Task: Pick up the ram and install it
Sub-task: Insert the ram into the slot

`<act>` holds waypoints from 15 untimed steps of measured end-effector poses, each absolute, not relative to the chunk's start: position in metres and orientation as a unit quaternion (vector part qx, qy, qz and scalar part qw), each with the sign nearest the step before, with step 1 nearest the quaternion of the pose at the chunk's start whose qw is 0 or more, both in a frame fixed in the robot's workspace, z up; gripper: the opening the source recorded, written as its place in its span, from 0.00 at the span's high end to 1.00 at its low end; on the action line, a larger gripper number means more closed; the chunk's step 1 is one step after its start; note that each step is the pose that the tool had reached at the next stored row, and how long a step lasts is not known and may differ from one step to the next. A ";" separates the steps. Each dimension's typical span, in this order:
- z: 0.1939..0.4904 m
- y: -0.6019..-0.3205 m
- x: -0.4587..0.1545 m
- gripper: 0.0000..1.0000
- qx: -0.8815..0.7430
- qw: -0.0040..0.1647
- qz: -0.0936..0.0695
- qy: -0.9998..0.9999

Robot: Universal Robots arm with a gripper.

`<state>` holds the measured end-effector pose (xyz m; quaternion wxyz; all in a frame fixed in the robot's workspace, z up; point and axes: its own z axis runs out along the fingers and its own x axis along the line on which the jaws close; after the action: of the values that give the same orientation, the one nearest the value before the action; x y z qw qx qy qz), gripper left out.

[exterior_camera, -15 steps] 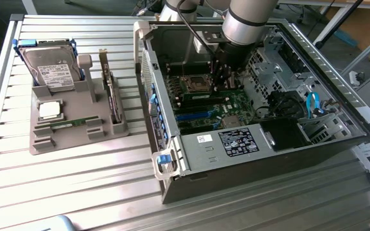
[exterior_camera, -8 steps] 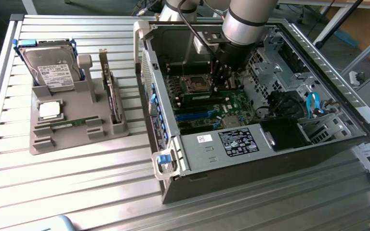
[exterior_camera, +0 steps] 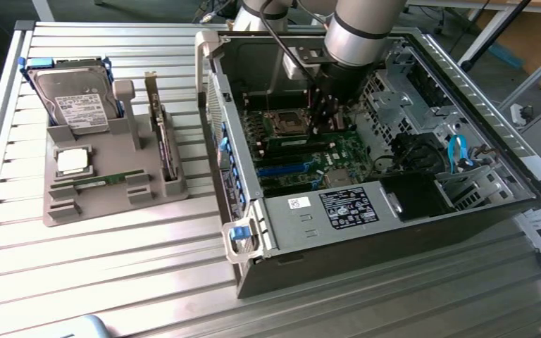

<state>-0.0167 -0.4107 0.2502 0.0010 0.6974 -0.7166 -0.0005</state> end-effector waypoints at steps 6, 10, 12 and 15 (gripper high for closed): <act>0.247 -0.411 -0.017 0.88 0.697 0.001 0.000 -0.717; 0.245 -0.411 -0.017 0.88 0.697 0.001 0.000 -0.717; 0.245 -0.410 -0.017 0.88 0.697 0.001 -0.001 -0.717; 0.245 -0.409 -0.017 0.88 0.697 0.001 0.000 -0.717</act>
<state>-0.0168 -0.4091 0.2445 0.0011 0.6974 -0.7167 -0.0005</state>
